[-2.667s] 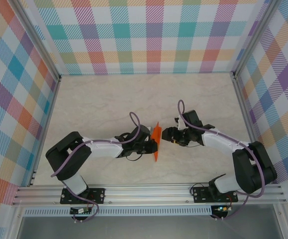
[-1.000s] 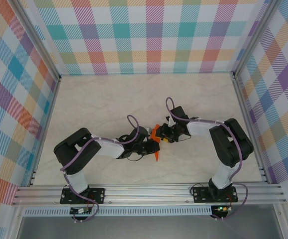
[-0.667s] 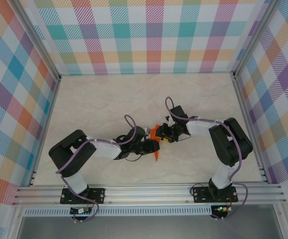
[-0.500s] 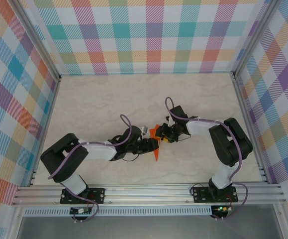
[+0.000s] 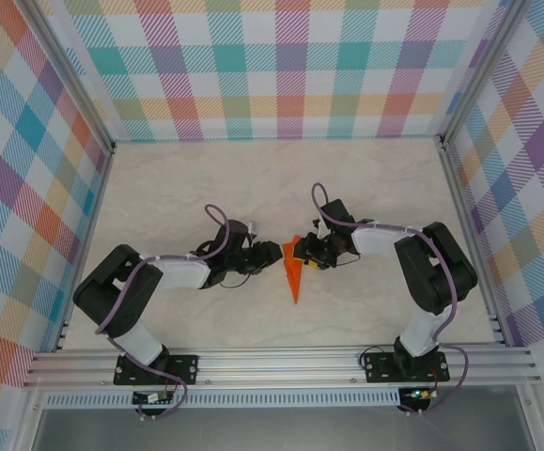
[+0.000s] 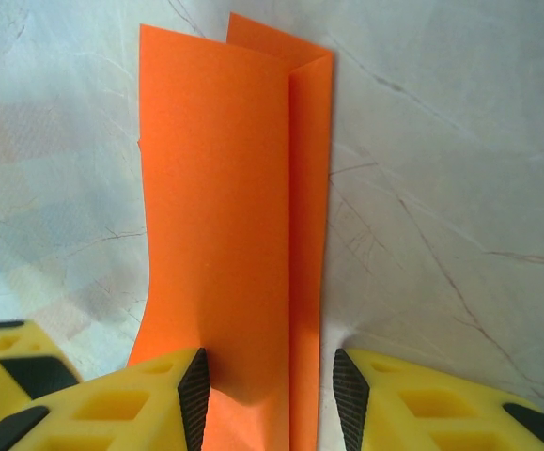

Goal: Fold a paper plane with a square sheet of paper (fold left side to right side)
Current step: Fold the wing for the fifth time at the center of the table.

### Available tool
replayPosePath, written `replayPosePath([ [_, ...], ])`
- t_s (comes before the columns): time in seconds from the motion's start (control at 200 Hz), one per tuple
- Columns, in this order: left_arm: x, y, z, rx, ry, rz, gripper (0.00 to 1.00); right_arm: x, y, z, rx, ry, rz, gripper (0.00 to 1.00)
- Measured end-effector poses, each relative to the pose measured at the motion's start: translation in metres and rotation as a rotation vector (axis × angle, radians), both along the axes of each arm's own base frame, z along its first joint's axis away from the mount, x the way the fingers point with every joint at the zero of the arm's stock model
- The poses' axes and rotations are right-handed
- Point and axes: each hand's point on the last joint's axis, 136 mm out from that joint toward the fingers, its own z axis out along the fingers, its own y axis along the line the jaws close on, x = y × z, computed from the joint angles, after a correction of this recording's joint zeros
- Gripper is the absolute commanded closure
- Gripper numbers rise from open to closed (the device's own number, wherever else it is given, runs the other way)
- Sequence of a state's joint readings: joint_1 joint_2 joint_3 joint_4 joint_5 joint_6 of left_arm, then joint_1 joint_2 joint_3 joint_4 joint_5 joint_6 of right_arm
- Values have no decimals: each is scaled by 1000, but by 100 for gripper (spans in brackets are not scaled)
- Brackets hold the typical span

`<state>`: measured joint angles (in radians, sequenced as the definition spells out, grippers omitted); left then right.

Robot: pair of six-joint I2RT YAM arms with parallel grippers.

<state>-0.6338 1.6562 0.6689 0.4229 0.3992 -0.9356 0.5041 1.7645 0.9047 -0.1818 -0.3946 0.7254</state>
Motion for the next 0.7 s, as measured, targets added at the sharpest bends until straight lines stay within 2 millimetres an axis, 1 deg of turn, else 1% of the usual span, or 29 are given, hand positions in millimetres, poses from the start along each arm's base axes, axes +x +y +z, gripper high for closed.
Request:
replayPosePath([
  [0.1,7,-7,-6,-14,15,-8,62,0,0,0,-1,0,0,57],
  [0.32,8,-15,-24,-28,64,-30,69,0,0,0,-1,0,0,57],
  [0.42,9,-19,-27,-37,79,-36,73,0,0,0,-1,0,0,57],
  [0.505,11,-21,-25,-48,77,-41,76,0,0,0,-1,0,0,57],
  [0.59,13,-24,-23,-59,71,-45,82,0,0,0,-1,0,0,57],
  [0.645,15,-26,-22,-67,69,-47,89,0,0,0,-1,0,0,57],
  [0.7,15,-27,-22,-68,67,-51,93,0,0,0,-1,0,0,56],
])
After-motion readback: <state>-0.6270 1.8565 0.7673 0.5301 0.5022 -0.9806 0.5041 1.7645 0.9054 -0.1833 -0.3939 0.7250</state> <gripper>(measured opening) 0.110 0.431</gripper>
